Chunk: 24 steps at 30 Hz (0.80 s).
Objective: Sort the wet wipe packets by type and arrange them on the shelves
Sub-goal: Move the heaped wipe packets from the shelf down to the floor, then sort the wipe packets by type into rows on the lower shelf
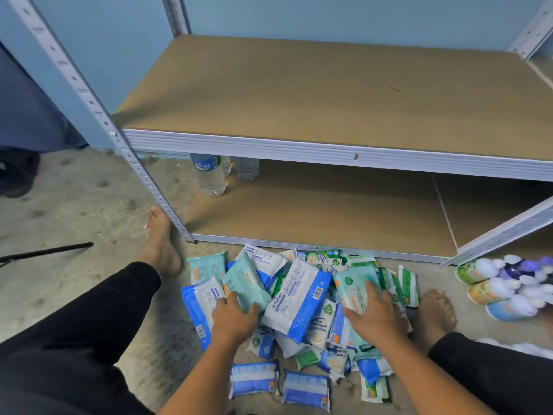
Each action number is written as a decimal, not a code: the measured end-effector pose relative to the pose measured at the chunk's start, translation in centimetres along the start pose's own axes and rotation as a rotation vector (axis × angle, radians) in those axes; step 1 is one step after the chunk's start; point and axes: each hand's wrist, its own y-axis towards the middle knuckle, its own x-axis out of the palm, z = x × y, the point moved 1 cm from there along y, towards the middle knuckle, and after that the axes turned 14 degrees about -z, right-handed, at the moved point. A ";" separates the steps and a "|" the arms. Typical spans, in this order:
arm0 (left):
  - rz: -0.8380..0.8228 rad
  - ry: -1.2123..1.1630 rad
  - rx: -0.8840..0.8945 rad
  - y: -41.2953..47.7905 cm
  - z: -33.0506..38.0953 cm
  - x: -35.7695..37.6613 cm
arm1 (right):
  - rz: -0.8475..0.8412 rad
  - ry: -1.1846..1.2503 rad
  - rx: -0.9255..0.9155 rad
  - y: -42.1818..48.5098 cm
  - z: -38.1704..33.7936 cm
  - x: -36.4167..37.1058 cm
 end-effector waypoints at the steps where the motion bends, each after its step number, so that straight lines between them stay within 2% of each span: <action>1: -0.011 -0.006 -0.015 0.1 -0.4 0.0 | -0.018 -0.010 -0.005 0.1 -0.1 0.0; 5: 0.038 -0.034 -0.083 0.6 -2.2 -0.1 | 0.013 -0.108 -0.040 -0.2 -2.4 -0.2; 8: 0.119 -0.179 -0.178 0.9 -2.8 -0.6 | 0.015 -0.231 -0.201 -0.7 -5.4 0.1; 13: 0.173 -0.493 -0.315 2.9 -3.7 -1.5 | -0.150 -0.371 -0.410 -1.7 -9.9 2.7; 16: 0.168 -0.500 -0.381 4.0 -4.1 -1.7 | -0.224 -0.448 -0.406 -1.9 -11.5 4.8; 19: 0.158 -0.465 -0.440 4.8 -4.3 -1.9 | -0.227 -0.498 -0.358 -1.7 -12.3 6.3; 24: 0.210 -0.635 -0.359 5.6 -5.5 -2.0 | -0.171 -0.482 -0.341 -1.5 -13.1 7.1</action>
